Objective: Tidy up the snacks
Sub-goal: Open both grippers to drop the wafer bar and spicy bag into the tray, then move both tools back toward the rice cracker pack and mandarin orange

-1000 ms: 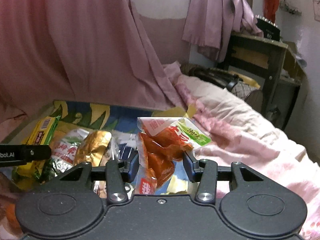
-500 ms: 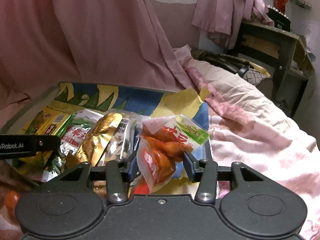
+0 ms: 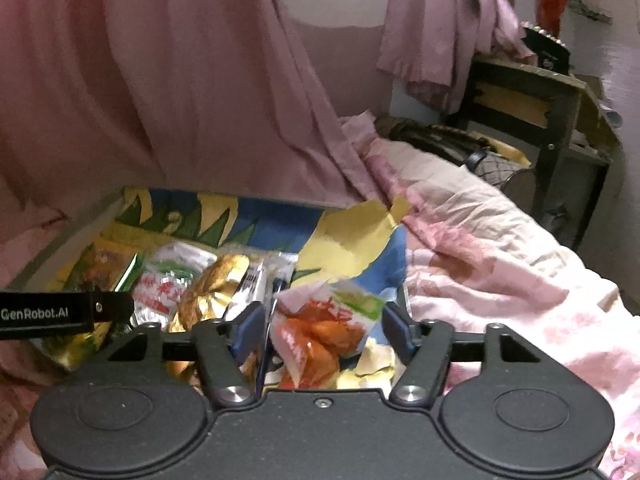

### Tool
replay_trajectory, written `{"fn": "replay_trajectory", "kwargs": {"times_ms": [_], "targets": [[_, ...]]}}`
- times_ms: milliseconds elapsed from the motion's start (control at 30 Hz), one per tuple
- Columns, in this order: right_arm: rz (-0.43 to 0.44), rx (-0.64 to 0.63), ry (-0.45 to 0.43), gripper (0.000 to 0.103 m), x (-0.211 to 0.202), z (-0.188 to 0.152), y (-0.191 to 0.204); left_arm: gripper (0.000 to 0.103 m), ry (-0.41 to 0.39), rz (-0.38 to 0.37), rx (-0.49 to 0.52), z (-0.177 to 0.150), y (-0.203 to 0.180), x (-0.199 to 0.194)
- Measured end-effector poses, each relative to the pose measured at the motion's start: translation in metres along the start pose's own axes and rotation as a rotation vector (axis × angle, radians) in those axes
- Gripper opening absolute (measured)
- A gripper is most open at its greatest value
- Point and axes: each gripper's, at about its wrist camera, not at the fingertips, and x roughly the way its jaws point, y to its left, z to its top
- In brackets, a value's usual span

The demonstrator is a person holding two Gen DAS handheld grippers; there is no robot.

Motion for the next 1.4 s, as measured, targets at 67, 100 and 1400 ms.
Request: {"fn": "replay_trajectory", "kwargs": {"times_ms": [67,100,1400], "targets": [[0.000,0.020,-0.026,0.079,-0.010,0.004,-0.004,0.082,-0.022,-0.003,0.007,0.002,-0.003,-0.008],[-0.001,0.028,-0.039,0.082,-0.015,0.006,-0.006,0.084,-0.037,-0.002,0.009,0.003,-0.005,-0.014],[0.154,0.054,-0.305,0.102,-0.241,-0.039,-0.012,0.103,-0.327,0.256,0.095,-0.077,-0.020,-0.246]]}}
